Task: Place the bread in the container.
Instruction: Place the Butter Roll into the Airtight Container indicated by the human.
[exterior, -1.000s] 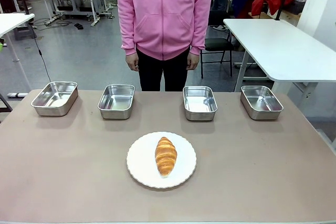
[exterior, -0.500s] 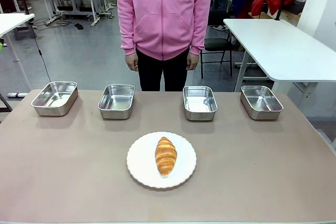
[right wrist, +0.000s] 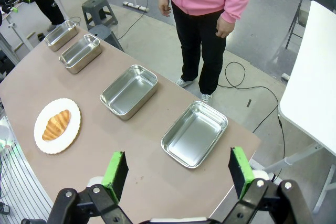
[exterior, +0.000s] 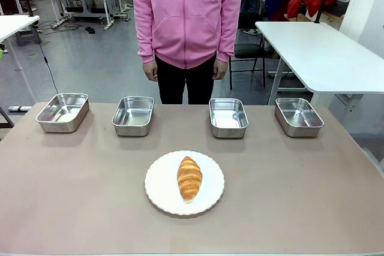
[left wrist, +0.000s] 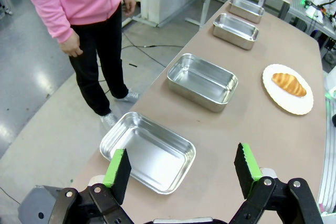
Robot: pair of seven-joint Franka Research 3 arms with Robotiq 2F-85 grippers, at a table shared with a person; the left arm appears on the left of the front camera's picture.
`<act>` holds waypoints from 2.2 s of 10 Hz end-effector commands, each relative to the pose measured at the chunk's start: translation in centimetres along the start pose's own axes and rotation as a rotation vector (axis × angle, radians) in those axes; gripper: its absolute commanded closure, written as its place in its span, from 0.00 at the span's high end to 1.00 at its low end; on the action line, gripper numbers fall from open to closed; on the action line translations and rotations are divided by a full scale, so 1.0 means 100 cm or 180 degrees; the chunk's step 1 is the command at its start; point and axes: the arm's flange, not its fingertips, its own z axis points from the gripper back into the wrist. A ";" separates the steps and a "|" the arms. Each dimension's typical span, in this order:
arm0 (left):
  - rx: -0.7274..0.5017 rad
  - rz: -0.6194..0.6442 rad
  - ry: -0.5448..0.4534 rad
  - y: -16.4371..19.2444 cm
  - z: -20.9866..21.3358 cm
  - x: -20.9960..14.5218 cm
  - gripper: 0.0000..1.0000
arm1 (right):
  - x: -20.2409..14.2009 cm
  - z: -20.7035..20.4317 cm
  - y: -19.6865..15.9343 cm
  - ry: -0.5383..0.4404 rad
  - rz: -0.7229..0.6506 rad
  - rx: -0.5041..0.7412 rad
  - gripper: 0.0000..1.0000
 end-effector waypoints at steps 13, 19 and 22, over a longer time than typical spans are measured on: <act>-0.0008 -0.0051 -0.0002 -0.002 0.000 0.000 1.00 | 0.002 -0.001 -0.001 -0.0074 0.0054 0.0022 1.00; -0.0008 -0.0051 -0.0002 -0.002 0.000 0.000 1.00 | 0.002 -0.001 -0.001 -0.0074 0.0054 0.0022 1.00; -0.0008 -0.0051 -0.0002 -0.002 0.000 0.000 1.00 | 0.002 -0.001 -0.001 -0.0074 0.0054 0.0022 1.00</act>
